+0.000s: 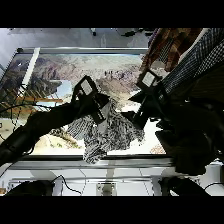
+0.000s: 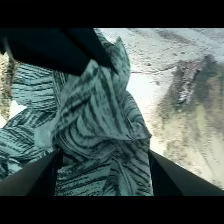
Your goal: Fold the clothes and pants, and hang the long-sleeved shirts on hangers.
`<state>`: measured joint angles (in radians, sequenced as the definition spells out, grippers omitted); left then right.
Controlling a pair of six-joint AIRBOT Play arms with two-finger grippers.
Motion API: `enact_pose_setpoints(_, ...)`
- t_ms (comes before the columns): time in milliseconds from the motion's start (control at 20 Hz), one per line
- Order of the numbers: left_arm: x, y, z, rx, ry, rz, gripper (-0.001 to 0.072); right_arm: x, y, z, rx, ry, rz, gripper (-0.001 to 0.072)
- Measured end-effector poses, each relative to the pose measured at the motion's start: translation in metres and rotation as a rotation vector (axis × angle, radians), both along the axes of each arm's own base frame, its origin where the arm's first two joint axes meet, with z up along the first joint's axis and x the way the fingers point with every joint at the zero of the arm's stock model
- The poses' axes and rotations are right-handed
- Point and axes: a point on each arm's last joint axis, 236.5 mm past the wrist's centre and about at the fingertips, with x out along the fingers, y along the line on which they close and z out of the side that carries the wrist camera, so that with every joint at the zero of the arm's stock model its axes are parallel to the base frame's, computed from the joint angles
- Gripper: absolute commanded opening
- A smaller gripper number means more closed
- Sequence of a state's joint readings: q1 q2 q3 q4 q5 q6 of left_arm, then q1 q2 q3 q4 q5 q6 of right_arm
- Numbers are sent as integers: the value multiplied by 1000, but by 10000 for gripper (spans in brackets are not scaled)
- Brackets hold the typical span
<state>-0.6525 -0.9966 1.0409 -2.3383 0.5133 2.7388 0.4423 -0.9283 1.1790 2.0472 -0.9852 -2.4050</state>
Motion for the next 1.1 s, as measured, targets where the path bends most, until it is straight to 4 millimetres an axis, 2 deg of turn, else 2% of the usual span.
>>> enact_pose_setpoints(350, 2, -4, 5, -18, -25, 13, 26, 11, 25, -37, 38, 142, 29, 631)
enact_pose_setpoints(450, 4, -4, 7, -23, -31, 20, 26, 20, 30, -44, 52, 154, 15, 595)
enact_pose_setpoints(500, 4, -3, 8, -25, -33, 22, 26, 26, 32, -47, 61, 153, 4, 386)
enact_pose_setpoints(550, 4, -3, 9, -28, -36, 23, 26, 32, 33, -48, 70, 149, -9, 133)
enact_pose_setpoints(600, 4, -2, 12, -32, -42, 27, 26, 37, 34, -48, 81, 140, -22, 58)
enact_pose_setpoints(750, 5, 1, 18, -35, -63, 35, 49, 51, 35, -42, 116, 111, -62, 58)
enact_pose_setpoints(800, 6, 2, 20, -35, -72, 40, 189, 52, 34, -40, 124, 103, -71, 58)
enact_pose_setpoints(850, 6, 3, 21, -31, -80, 40, 411, 54, 33, -36, 132, 91, -81, 58)
enact_pose_setpoints(900, 6, 4, 21, -28, -84, 43, 528, 55, 32, -30, 145, 80, -93, 58)
enact_pose_setpoints(950, 5, 7, 23, -36, -71, 49, 555, 57, 30, -23, 157, 65, -107, 58)
enact_pose_setpoints(1100, -6, 21, 23, -51, 29, 55, 555, 59, 23, -6, 183, 28, -147, 58)
